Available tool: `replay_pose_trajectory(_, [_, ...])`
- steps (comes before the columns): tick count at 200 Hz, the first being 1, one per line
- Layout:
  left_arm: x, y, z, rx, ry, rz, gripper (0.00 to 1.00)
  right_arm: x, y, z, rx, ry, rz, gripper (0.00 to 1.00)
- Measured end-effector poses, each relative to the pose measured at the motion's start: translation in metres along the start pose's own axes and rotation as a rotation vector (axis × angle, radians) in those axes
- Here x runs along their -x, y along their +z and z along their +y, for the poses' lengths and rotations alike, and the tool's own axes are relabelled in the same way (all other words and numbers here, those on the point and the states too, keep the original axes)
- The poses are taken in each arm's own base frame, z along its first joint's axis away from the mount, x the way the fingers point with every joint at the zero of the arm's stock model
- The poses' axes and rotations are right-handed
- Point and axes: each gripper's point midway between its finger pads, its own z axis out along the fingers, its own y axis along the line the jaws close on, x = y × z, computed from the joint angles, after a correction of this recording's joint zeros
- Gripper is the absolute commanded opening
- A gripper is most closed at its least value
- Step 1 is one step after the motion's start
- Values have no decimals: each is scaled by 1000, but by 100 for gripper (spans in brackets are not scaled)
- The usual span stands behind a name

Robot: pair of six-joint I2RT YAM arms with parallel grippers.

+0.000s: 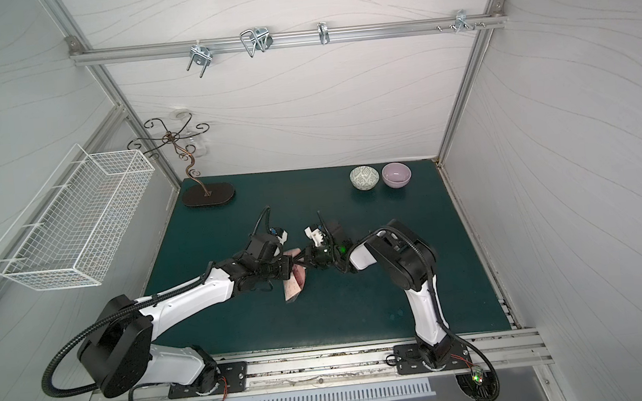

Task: Open the ruler set and take out the ruler
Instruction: Take out the ruler from the ruler set bag.

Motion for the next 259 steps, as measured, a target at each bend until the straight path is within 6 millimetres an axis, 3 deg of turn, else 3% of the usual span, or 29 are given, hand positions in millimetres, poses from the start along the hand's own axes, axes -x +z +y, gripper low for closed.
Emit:
replay_pose_trajectory(47, [2,0,6,34,11,-11,0,1,-22,-1,-37,24,-33,0])
replay_pose_trajectory(133, [1,5,10,59,45,6,0,-1,-42,3,-115,-8,-67,0])
replay_pose_trajectory(198, [0,7,14,81,53,11,0,11,-72,33,-156,-139,-173,0])
replay_pose_trajectory(259, [-1,7,16,92,53,16,0,10,-82,18,-251,-134,-184,0])
